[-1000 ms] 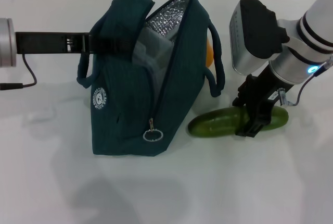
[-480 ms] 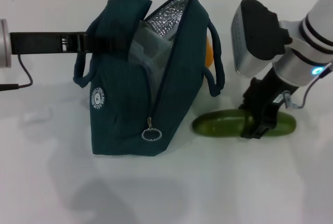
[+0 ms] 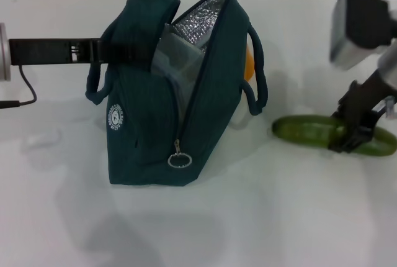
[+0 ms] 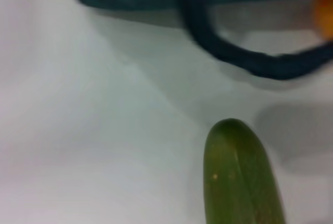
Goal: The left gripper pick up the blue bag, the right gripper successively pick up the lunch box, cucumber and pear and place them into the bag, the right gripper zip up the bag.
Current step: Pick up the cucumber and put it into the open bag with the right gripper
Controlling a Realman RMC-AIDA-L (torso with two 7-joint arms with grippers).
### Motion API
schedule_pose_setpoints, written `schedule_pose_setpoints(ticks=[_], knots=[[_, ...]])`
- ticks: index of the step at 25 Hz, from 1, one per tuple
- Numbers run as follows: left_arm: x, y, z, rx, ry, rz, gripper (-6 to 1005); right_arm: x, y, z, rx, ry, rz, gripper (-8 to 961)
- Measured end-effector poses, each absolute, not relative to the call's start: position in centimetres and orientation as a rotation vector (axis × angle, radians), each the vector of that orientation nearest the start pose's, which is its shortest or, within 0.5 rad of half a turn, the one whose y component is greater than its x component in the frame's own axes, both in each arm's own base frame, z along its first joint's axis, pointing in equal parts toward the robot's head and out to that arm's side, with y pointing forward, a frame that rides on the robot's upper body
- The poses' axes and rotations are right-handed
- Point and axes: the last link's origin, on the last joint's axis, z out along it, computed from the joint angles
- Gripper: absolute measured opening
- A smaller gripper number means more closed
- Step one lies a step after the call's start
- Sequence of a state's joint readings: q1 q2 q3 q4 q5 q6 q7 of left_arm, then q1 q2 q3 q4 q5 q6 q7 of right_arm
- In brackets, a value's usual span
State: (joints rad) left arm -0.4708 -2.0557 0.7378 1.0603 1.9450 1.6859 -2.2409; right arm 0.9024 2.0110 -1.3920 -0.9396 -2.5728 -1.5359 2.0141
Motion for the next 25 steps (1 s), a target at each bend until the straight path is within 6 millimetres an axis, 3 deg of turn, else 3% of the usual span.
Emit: schedule_pose_setpoints(ticks=[5,8,11,15,20,25], knots=[[-23.1,33.6,7.1,-2.541,-1.344,-0.769,33,16.6,40.3,0.5,-2.857,0.314,-0.673,574],[-23.1,33.6,7.0,-2.541,-1.345,-0.769,33,16.1,41.1,3.3,-2.761,0.337,-0.543,574],[-23.1,33.6,7.0,-2.539,-1.348,-0.769,33,15.3,41.4,5.3,-2.706,0.335,-0.434,574],[-23.1,33.6,7.0,-2.540,-1.349,-0.771,33,13.0,41.9,7.8,-2.619,0.324,-0.159,574],[-22.8,33.7,6.9,-2.545,-1.345,-0.779,33,9.3,42.2,9.0,-2.593,0.263,0.222,574],[-22.3,34.0,6.8,-2.556,-1.329,-0.785,33,6.6,41.7,7.6,-2.653,0.183,0.558,574]])
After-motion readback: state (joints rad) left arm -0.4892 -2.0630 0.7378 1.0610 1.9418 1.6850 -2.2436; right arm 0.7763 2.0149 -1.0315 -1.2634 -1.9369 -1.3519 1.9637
